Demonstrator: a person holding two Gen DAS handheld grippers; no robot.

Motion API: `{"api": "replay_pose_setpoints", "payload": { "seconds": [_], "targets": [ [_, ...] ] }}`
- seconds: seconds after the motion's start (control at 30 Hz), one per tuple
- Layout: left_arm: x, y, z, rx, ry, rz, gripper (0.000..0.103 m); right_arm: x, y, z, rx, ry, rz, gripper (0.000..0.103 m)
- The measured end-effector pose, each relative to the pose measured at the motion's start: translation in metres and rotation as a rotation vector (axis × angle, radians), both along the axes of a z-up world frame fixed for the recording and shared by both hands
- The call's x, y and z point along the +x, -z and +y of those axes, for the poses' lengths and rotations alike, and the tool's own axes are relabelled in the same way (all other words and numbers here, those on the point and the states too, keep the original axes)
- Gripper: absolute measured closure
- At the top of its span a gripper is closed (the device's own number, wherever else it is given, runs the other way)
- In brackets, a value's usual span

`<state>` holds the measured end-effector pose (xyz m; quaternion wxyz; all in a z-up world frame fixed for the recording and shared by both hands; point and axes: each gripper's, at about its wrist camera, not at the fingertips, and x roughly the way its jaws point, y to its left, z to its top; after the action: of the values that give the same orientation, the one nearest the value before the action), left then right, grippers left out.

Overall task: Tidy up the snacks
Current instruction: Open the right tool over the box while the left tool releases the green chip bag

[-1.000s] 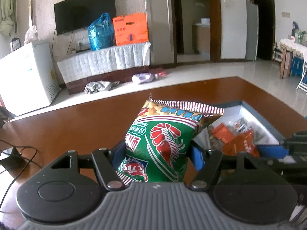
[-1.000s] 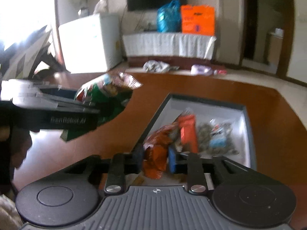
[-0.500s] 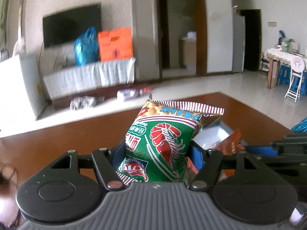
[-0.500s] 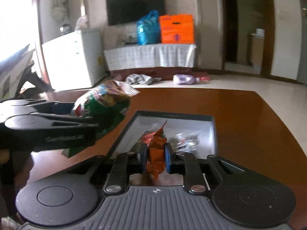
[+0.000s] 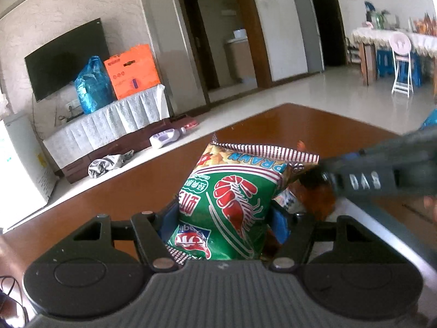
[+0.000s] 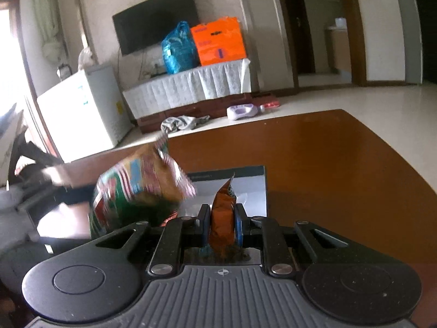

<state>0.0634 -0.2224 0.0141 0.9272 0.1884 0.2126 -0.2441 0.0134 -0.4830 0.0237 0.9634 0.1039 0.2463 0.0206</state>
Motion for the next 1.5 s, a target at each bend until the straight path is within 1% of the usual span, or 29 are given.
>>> {"api": "replay_pose_setpoints", "payload": {
  "seconds": [0.1, 0.23, 0.3, 0.33, 0.37, 0.5, 0.6, 0.67, 0.73, 0.77, 0.8, 0.83, 0.87, 0.9, 0.93, 0.97, 1.0, 1.03, 1.13, 1.2, 1.27, 1.33, 1.4, 1.5],
  "targets": [
    [0.001, 0.005, -0.008, 0.011, -0.012, -0.022, 0.035, 0.005, 0.004, 0.002, 0.013, 0.007, -0.005, 0.083],
    [0.005, 0.010, -0.009, -0.025, -0.018, 0.003, 0.032, 0.006, 0.005, -0.002, 0.040, 0.008, -0.003, 0.083],
    [0.006, 0.010, -0.009, -0.038, -0.011, 0.013, 0.027, 0.003, 0.004, -0.004, 0.044, 0.020, -0.011, 0.083],
    [0.007, 0.010, -0.006, -0.045, -0.012, 0.022, 0.022, 0.002, 0.003, -0.005, 0.043, 0.029, -0.018, 0.083],
    [0.007, 0.010, -0.005, -0.058, -0.009, 0.035, 0.021, 0.000, 0.001, -0.006, 0.044, 0.042, -0.028, 0.083],
    [0.008, 0.008, 0.003, -0.097, 0.001, 0.058, 0.020, -0.004, 0.000, -0.013, 0.075, 0.073, -0.056, 0.083],
    [0.008, 0.005, 0.011, -0.123, -0.001, 0.064, 0.019, -0.003, -0.001, -0.016, 0.079, 0.082, -0.079, 0.082],
    [0.009, 0.004, 0.015, -0.132, -0.006, 0.074, 0.016, -0.001, 0.000, -0.018, 0.088, 0.083, -0.080, 0.080],
    [0.012, 0.004, 0.018, -0.144, -0.013, 0.083, 0.015, -0.001, 0.003, -0.020, 0.098, 0.081, -0.084, 0.080],
    [0.012, 0.002, 0.019, -0.153, -0.011, 0.086, 0.015, -0.001, 0.004, -0.020, 0.101, 0.079, -0.088, 0.072],
    [0.013, 0.002, 0.021, -0.167, -0.011, 0.088, 0.015, -0.001, 0.005, -0.021, 0.107, 0.076, -0.089, 0.061],
    [0.013, 0.000, 0.023, -0.179, -0.014, 0.087, 0.015, -0.002, 0.004, -0.021, 0.114, 0.075, -0.087, 0.055],
    [0.018, -0.002, 0.025, -0.191, -0.019, 0.086, 0.014, -0.002, 0.002, -0.020, 0.116, 0.078, -0.081, 0.045],
    [0.017, -0.003, 0.026, -0.202, -0.027, 0.083, 0.012, -0.001, -0.001, -0.019, 0.112, 0.081, -0.069, 0.040],
    [0.017, -0.003, 0.028, -0.212, -0.042, 0.076, 0.008, -0.003, -0.005, -0.017, 0.105, 0.083, -0.066, 0.038],
    [0.016, -0.004, 0.029, -0.221, -0.053, 0.070, 0.007, -0.006, -0.009, -0.015, 0.091, 0.087, -0.080, 0.031],
    [0.015, -0.004, 0.031, -0.229, -0.058, 0.065, 0.007, -0.009, -0.011, -0.013, 0.077, 0.094, -0.093, 0.019],
    [0.014, -0.005, 0.032, -0.233, -0.057, 0.065, 0.007, -0.012, -0.013, -0.012, 0.070, 0.107, -0.092, 0.016],
    [0.009, -0.007, 0.037, -0.243, -0.054, 0.073, 0.007, -0.016, -0.017, -0.013, 0.078, 0.128, -0.088, 0.014],
    [0.005, -0.006, 0.039, -0.223, -0.051, 0.083, 0.007, -0.019, -0.018, -0.012, 0.065, 0.140, -0.072, 0.010],
    [-0.001, -0.007, 0.044, -0.205, -0.053, 0.072, 0.007, -0.021, -0.018, -0.008, 0.042, 0.140, -0.069, 0.006],
    [-0.008, -0.008, 0.050, -0.204, -0.061, 0.065, 0.007, -0.026, -0.019, -0.004, 0.017, 0.147, -0.072, 0.004],
    [-0.013, -0.010, 0.056, -0.211, -0.085, 0.085, 0.007, -0.031, -0.019, -0.003, 0.003, 0.162, -0.076, 0.000],
    [-0.019, -0.014, 0.072, -0.258, -0.149, 0.133, 0.007, -0.043, -0.017, -0.003, 0.008, 0.198, -0.065, 0.000]
  ]
}}
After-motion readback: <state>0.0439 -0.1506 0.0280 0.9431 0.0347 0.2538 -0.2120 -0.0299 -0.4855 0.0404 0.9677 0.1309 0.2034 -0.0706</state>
